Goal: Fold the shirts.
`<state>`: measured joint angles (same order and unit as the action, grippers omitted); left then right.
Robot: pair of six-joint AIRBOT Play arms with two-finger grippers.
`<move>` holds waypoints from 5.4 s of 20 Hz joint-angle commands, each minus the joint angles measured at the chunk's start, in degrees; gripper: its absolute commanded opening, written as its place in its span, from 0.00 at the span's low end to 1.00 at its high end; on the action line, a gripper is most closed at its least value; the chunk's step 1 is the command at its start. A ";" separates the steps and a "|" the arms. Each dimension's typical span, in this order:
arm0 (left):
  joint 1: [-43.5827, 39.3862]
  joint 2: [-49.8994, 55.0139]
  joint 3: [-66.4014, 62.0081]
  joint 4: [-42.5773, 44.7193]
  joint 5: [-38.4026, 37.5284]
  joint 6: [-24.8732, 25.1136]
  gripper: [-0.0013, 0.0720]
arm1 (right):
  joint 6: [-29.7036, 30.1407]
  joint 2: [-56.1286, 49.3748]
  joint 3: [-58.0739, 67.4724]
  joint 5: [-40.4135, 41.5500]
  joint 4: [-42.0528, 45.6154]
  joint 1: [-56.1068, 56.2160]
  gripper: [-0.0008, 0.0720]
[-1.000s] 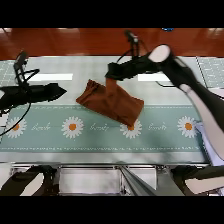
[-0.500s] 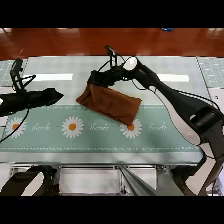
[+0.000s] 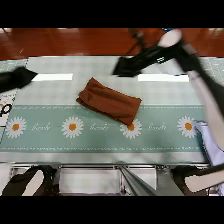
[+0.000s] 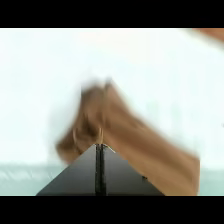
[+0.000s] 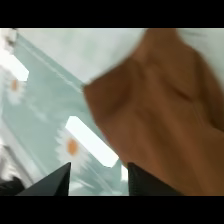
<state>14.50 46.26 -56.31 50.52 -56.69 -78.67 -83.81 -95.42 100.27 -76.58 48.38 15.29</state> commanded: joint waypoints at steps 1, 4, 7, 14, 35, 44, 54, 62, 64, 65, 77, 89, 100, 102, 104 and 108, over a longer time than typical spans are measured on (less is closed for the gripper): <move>5.35 -4.96 -4.59 0.09 -1.92 0.00 0.04 | -4.02 17.00 -6.58 -8.92 27.45 -8.31 0.57; 3.85 -10.01 1.68 0.09 -1.92 0.00 0.04 | -11.89 32.35 -28.72 5.44 34.51 -13.57 0.57; 1.29 -12.63 10.60 0.02 -3.85 -1.38 0.04 | -18.47 40.04 -51.60 22.64 26.08 -16.61 0.59; -4.17 -11.82 22.69 -0.15 -0.37 -1.55 0.04 | 9.27 25.42 -67.71 32.74 -22.03 -16.52 0.59; -4.17 -9.92 23.02 -0.17 1.18 -1.55 0.04 | 1.36 4.87 -12.44 15.58 -2.27 -1.33 0.05; -4.17 -9.97 22.93 -12.00 0.09 -1.27 0.04 | -7.48 8.50 11.08 -4.81 10.51 -15.39 0.04; -4.17 -9.97 22.95 -12.07 -2.40 0.33 0.04 | -7.61 17.20 11.08 -17.38 7.74 -48.13 0.04; -4.17 -9.92 22.95 -12.07 0.42 2.62 0.04 | -7.17 20.94 9.70 -29.83 13.25 -66.07 0.04; -4.17 -9.92 22.95 -12.04 2.84 2.62 0.04 | -6.56 24.46 5.64 -29.92 15.80 -70.20 0.04; -4.17 -9.92 22.95 -12.04 4.11 2.62 0.04 | -6.12 26.69 2.36 -29.92 17.42 -72.32 0.04; -4.17 -9.11 22.95 -12.00 11.69 5.90 0.04 | -8.63 47.71 -38.32 -30.03 54.23 -84.46 0.32; -2.84 5.35 10.27 -12.07 16.06 13.49 0.04 | -8.13 36.24 -22.73 -12.87 18.38 -64.85 0.05; -26.38 35.08 -22.75 30.29 -10.99 -12.68 0.04 | -19.52 4.90 -9.53 -5.46 47.76 -0.22 0.05; -25.35 37.62 -22.75 30.32 -13.75 -12.70 0.04 | -19.50 3.91 -11.54 -6.93 48.11 -0.59 0.05; -24.57 37.99 -22.75 30.29 -13.57 -12.72 0.04 | -19.89 3.91 -14.99 -7.02 48.41 -0.96 0.05; -24.46 37.90 -22.16 30.05 -13.29 -12.74 0.04 | -20.72 3.93 -20.06 -3.28 47.89 -1.66 0.04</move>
<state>-9.85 83.33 -78.70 78.91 -68.69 -90.37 -103.35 -90.83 82.96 -81.28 95.24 13.37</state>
